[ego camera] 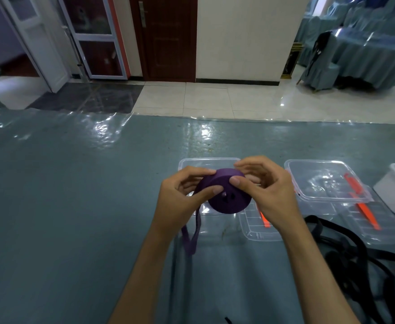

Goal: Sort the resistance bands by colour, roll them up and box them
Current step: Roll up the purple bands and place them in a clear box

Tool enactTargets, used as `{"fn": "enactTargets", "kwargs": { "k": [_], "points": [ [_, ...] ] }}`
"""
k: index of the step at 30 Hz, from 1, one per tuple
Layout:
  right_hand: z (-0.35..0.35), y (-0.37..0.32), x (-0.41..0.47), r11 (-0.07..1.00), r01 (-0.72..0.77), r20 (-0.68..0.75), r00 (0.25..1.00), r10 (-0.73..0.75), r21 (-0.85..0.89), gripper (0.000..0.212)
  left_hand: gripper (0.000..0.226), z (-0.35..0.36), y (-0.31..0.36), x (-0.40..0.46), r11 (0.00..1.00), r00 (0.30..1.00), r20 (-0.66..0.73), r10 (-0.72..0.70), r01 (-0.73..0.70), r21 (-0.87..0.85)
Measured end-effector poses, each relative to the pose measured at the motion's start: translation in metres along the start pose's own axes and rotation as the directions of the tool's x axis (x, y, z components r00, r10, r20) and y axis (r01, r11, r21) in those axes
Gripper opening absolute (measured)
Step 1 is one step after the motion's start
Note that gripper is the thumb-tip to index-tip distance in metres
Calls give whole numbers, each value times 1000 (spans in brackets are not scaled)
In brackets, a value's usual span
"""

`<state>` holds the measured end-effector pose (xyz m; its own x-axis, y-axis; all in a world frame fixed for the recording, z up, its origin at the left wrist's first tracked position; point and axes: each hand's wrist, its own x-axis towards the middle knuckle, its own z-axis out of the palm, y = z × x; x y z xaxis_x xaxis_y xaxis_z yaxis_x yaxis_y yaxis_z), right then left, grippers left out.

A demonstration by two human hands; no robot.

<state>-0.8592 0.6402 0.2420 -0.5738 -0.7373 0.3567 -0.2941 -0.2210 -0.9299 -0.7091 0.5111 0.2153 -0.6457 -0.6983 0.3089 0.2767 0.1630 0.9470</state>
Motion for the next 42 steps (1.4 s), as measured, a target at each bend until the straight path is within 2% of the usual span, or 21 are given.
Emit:
{"fn": "enactTargets", "kwargs": {
  "k": [2, 4, 7, 9, 12, 15, 18, 22, 25, 28, 32, 35, 37, 40, 42],
  "points": [
    [-1, 2, -2, 999, 12, 27, 1000, -11, -44, 19, 33, -4, -2, 1, 1000, 1000, 9, -6, 6, -9],
    [-4, 4, -2, 996, -37, 114, 992, 45, -77, 12, 31, -7, -5, 0, 1000, 1000, 4, 6, -6, -4],
    [-5, 4, 0, 992, -106, 176, 978, 115, -63, 26, 30, 0, -4, -4, 998, 999, -18, 48, -47, 30],
    [-4, 2, -1, 998, -65, 146, 987, 66, -16, 22, 29, 2, -4, -7, 999, 999, -18, 51, -51, -4],
    [-1, -1, -2, 1000, -1, 72, 997, 1, 2, 30, 38, -6, -7, -5, 998, 998, 32, 46, -47, 33],
    [1, 0, -3, 999, -47, 101, 994, 47, 1, 24, 38, -7, -3, -6, 997, 998, -1, 57, -57, 47],
    [-1, -3, 1, 998, -53, 88, 995, 55, -20, 30, 36, -2, 2, -7, 999, 998, -29, 54, -54, -3],
    [-1, -4, 1, 999, 16, 35, 999, -15, -29, 34, 44, -8, -2, -5, 999, 998, 59, 0, 2, -46],
    [1, 1, -1, 999, -49, 50, 998, 49, -2, 27, 41, -8, -2, -5, 998, 1000, 3, -11, 11, -54],
    [-1, 1, 2, 998, -59, 43, 997, 61, -37, 35, 34, -3, 0, -6, 999, 998, -61, 4, -8, -53],
    [7, -1, -1, 999, -4, -20, 1000, 5, 44, 28, 29, -8, -3, -3, 999, 1000, -15, -5, 4, -52],
    [7, 7, -4, 995, -72, 41, 997, 69, 62, 22, 29, -15, -1, 0, 1000, 1000, 5, 24, -24, 12],
    [3, 8, -2, 993, -117, 85, 990, 114, 31, 26, 26, -12, -1, -2, 998, 998, -20, 58, -58, 27],
    [1, 6, 0, 998, -64, 40, 997, 65, -14, 28, 30, -8, -6, -8, 1000, 999, -38, 15, -16, -7],
    [0, 5, 0, 999, -30, -5, 1000, 30, -15, 28, 39, -11, -10, -9, 1000, 999, 31, -27, 27, 7]
  ]
}}
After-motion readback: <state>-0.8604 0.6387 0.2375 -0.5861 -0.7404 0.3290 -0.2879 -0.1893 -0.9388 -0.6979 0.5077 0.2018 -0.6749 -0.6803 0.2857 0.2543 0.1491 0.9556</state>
